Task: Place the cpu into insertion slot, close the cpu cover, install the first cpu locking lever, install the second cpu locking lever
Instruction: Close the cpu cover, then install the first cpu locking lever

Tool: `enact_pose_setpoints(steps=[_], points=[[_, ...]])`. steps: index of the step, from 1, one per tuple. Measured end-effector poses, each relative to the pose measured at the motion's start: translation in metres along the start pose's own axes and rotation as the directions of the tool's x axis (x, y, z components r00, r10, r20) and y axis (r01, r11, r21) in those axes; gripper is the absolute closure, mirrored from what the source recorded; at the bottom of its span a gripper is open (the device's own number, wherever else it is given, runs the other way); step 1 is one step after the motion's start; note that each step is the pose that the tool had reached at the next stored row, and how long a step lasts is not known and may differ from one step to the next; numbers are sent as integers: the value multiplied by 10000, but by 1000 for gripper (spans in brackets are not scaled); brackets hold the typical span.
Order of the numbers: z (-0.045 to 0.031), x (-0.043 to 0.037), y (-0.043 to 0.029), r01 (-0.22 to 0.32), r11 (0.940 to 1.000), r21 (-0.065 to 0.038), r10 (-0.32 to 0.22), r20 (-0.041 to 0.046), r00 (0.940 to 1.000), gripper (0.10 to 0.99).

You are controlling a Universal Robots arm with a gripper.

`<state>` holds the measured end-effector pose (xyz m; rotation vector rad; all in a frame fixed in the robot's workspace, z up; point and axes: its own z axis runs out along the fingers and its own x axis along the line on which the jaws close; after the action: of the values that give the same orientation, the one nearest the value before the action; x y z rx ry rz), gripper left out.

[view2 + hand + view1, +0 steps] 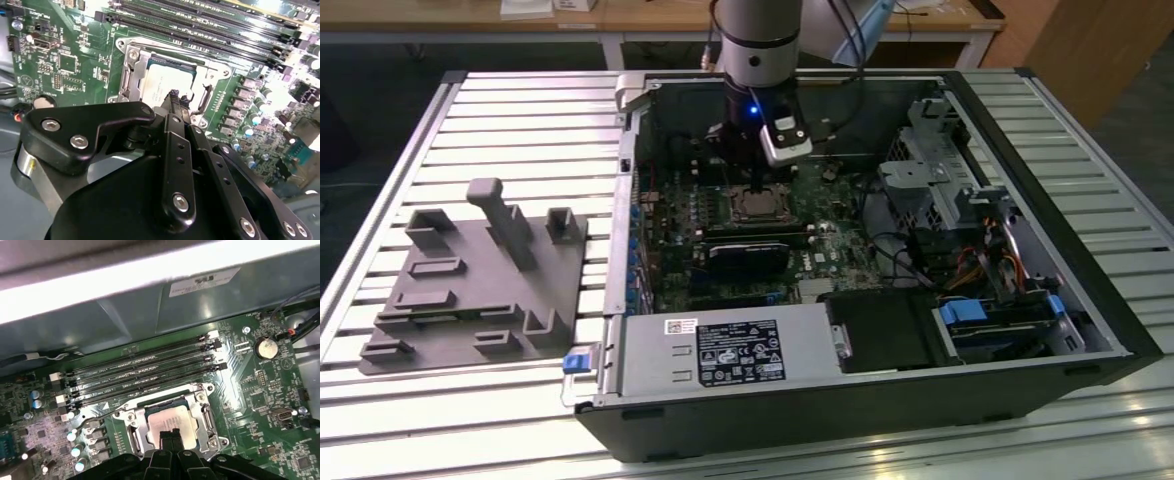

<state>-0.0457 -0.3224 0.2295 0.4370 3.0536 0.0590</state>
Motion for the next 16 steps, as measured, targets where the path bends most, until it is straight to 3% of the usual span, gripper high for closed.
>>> enact_pose_setpoints(steps=[4,16], points=[[-69,-3,3,47,10000,-1,-47,0,10000,980],[-74,-4,3,249,9997,-14,-249,-7,9997,980]])
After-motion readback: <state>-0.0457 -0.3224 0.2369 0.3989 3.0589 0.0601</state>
